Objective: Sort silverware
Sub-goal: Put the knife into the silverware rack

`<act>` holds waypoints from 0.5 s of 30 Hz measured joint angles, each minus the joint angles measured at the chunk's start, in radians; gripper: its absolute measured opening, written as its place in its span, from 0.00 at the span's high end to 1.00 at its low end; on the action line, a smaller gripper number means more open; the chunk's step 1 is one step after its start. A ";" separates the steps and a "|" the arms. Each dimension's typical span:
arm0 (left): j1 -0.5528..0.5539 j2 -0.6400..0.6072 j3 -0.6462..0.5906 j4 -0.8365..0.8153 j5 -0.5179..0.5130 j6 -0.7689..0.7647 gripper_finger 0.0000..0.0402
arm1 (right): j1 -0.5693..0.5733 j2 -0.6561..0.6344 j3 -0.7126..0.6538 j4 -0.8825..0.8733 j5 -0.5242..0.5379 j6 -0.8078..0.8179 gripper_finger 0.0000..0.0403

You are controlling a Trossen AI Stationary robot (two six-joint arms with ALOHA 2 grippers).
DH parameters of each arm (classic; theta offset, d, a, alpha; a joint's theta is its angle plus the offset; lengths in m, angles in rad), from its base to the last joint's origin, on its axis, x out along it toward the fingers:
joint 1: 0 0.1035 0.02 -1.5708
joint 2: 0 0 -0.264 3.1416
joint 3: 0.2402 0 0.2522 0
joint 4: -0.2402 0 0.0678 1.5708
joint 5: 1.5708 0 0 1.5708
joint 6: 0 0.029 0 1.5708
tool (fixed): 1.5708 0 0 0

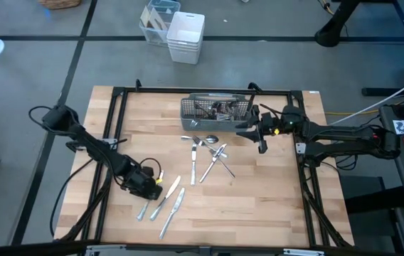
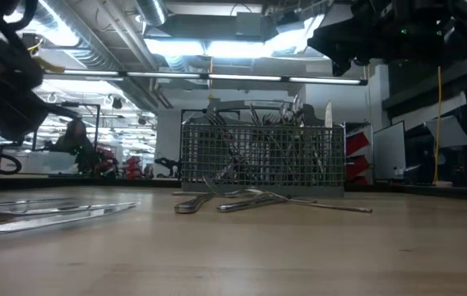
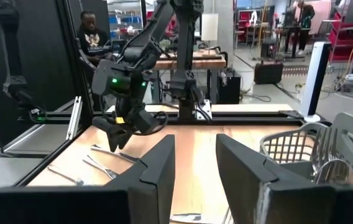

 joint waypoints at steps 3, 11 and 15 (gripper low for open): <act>-0.005 0.019 0.000 0.000 -0.055 -0.003 0.63 | 0.000 0.000 0.000 -0.006 0.000 0.000 0.71; -0.006 0.021 0.000 0.000 -0.161 0.016 0.63 | 0.000 0.000 0.000 -0.015 0.001 0.000 0.71; -0.029 0.021 0.000 0.000 -0.162 0.001 0.63 | 0.000 0.000 0.000 -0.019 0.001 0.000 0.71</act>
